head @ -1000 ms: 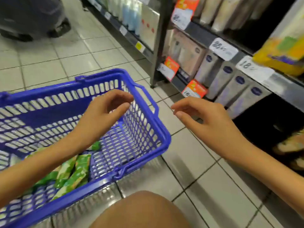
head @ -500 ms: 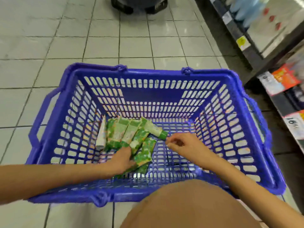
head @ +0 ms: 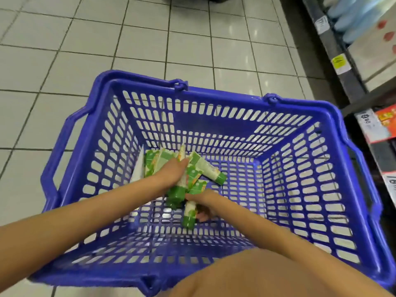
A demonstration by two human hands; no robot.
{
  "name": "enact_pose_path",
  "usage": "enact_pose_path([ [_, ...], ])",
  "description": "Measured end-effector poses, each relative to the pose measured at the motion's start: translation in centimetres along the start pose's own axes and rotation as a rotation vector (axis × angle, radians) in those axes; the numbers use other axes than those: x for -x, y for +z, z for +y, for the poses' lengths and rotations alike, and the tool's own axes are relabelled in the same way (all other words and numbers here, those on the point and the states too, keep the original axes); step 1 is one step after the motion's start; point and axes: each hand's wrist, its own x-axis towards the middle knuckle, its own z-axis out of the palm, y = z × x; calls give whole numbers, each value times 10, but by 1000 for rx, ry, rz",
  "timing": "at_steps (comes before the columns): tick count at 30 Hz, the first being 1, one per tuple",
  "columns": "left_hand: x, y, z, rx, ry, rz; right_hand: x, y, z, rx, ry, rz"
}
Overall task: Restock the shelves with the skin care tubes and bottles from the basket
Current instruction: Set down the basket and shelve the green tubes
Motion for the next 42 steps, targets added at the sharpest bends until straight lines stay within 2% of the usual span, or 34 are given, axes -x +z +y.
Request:
enact_pose_path([
  [3, 9, -11, 22, 425, -3, -136, -9, 13, -1, 49, -49, 65],
  [7, 20, -16, 34, 633, -33, -301, -2, -3, 4, -77, -29, 19],
  [10, 24, -19, 48, 649, -7, -309, 7, -25, 7, -175, -25, -23],
  [14, 22, -26, 58, 611, -38, -335, 7, -29, 12, -178, -54, -54],
  [19, 18, -36, 51, 621, -57, -410, -8, 6, 15, -294, -63, 84],
  [21, 19, -36, 53, 670, -38, -405, -9, 12, 15, -376, -133, 122],
  [24, 25, -32, 59, 718, 37, -479, 15, -5, 18, -569, -244, 53],
  [27, 43, -13, 77, 657, 150, -593, 70, -58, 36, -770, -391, -69],
  [30, 71, 34, 106, 623, 238, -706, 138, -119, 77, -898, -551, -218],
  [32, 90, 81, 129, 560, 259, -778, 181, -149, 113, -982, -632, -231],
  [34, 110, 133, 152, 479, 285, -889, 219, -167, 151, -1053, -690, -120],
  [38, 169, 243, 189, 319, 433, -1178, 289, -191, 239, -1275, -733, 214],
  [42, 230, 335, 188, 256, 501, -1415, 333, -197, 323, -1464, -869, 486],
])
